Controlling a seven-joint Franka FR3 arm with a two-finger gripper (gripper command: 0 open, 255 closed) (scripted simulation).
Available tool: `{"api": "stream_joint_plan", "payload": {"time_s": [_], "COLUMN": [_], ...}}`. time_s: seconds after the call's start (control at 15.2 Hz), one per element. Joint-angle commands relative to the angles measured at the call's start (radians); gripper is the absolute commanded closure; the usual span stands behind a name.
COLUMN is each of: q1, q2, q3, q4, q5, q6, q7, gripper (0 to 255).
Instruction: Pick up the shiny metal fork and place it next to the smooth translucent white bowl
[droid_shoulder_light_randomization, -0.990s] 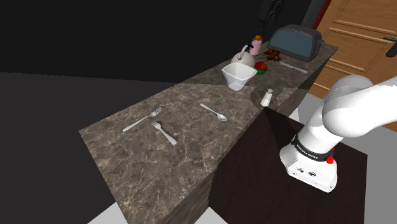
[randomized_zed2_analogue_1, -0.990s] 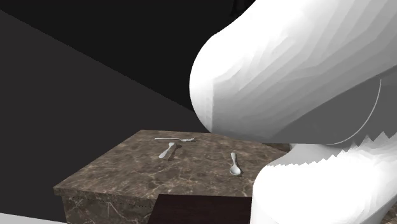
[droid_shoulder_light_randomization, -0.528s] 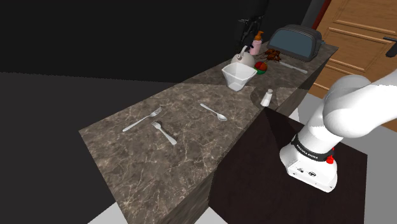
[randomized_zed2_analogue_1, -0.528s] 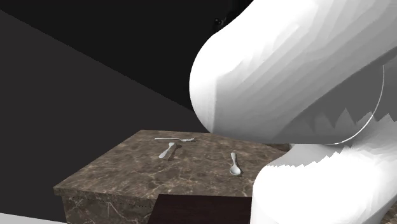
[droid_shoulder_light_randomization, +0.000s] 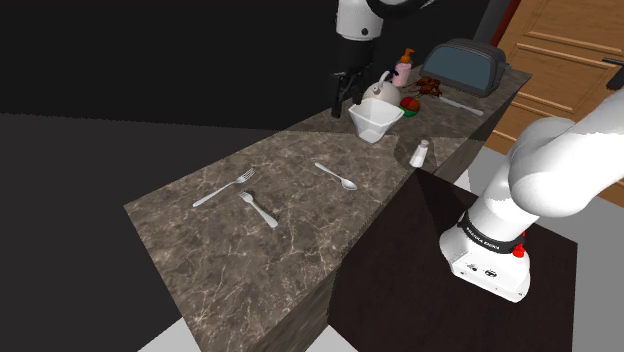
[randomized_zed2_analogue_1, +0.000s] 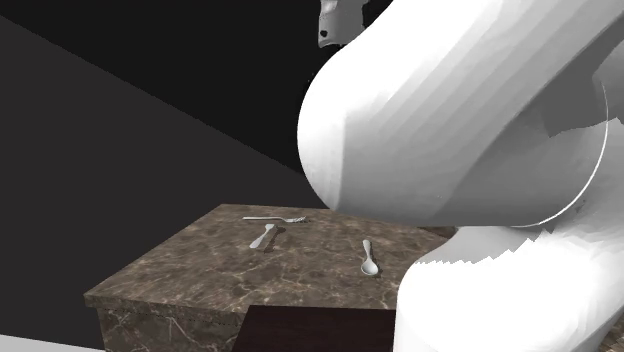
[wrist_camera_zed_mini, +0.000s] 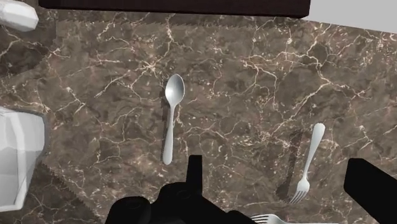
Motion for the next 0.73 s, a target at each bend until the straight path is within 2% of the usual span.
{"api": "stream_joint_plan", "payload": {"time_s": [0.0, 0.66], "q1": [0.006, 0.042], "q2": [0.067, 0.424], "q3": [0.022, 0.115], "q4": [0.011, 0.134], "q5": [0.005, -0.025], "q6": [0.05, 0.242], "q7": [0.03, 0.192], "gripper": [0, 0]}}
